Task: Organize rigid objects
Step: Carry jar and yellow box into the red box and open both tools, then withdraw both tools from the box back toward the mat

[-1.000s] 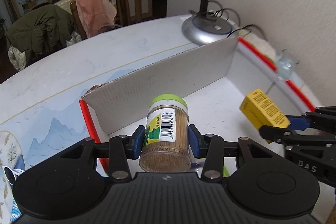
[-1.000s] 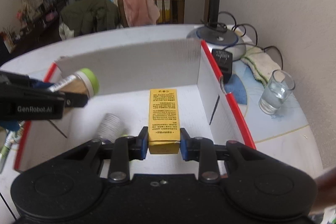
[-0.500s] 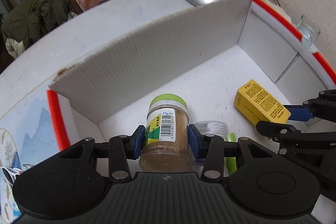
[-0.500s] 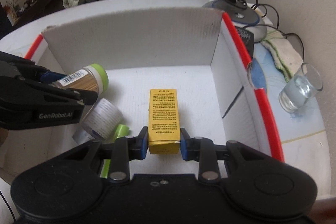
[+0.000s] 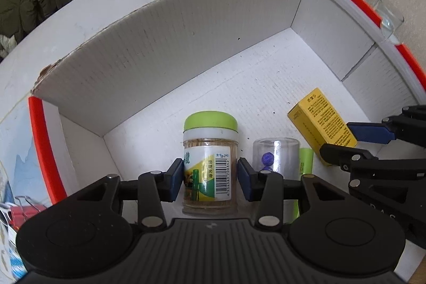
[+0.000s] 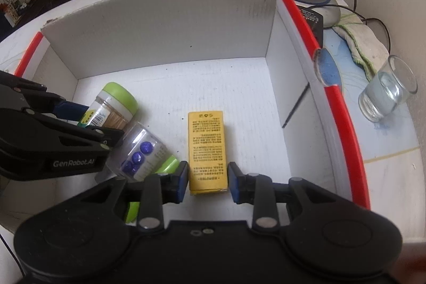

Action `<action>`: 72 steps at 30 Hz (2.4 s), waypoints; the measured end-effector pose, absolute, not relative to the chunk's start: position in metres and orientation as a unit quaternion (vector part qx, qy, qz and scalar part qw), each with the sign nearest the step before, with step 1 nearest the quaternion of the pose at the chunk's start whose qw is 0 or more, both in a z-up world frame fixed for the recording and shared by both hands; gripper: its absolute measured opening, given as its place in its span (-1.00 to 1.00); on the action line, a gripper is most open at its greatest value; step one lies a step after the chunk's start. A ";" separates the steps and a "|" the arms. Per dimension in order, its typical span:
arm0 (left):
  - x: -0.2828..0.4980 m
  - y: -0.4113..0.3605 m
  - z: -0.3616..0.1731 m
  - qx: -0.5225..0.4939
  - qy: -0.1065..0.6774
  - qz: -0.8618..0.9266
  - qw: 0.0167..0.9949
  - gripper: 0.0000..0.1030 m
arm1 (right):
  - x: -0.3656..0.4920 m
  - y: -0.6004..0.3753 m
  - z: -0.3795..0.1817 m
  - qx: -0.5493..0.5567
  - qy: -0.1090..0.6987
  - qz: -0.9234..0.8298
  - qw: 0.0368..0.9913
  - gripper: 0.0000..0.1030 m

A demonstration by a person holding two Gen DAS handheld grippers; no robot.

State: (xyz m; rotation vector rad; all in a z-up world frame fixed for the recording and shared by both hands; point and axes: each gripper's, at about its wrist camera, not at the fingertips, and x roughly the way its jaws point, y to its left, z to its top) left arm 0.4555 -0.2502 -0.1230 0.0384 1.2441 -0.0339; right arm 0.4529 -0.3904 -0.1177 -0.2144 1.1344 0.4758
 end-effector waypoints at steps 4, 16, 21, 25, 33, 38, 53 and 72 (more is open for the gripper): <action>0.450 -0.249 -0.115 0.012 0.575 -0.015 0.818 -0.06 | 0.451 -0.398 -0.112 -0.089 0.524 0.221 0.817 -0.33; 0.421 -0.250 -0.073 -0.018 0.527 -0.026 0.849 -0.01 | 0.432 -0.413 -0.079 -0.058 0.488 0.229 0.840 -0.11; 0.404 -0.249 -0.052 -0.028 0.504 -0.031 0.863 -0.01 | 0.421 -0.415 -0.063 -0.049 0.467 0.240 0.850 -0.02; 0.386 -0.244 -0.039 -0.041 0.485 -0.028 0.873 -0.01 | 0.406 -0.414 -0.051 -0.049 0.448 0.247 0.858 0.02; 0.346 -0.227 -0.016 -0.063 0.446 -0.023 0.893 -0.01 | 0.379 -0.417 -0.031 -0.031 0.423 0.252 0.870 0.22; 0.322 -0.214 -0.007 -0.072 0.427 -0.026 0.901 0.00 | 0.363 -0.418 -0.022 -0.017 0.413 0.253 0.875 0.25; 0.247 -0.165 0.004 -0.081 0.386 -0.031 0.919 0.37 | 0.285 -0.385 -0.002 0.002 0.363 0.275 0.890 0.69; 0.165 -0.061 0.004 -0.090 0.334 -0.013 0.938 1.00 | 0.210 -0.287 -0.009 0.007 0.353 0.306 0.884 0.75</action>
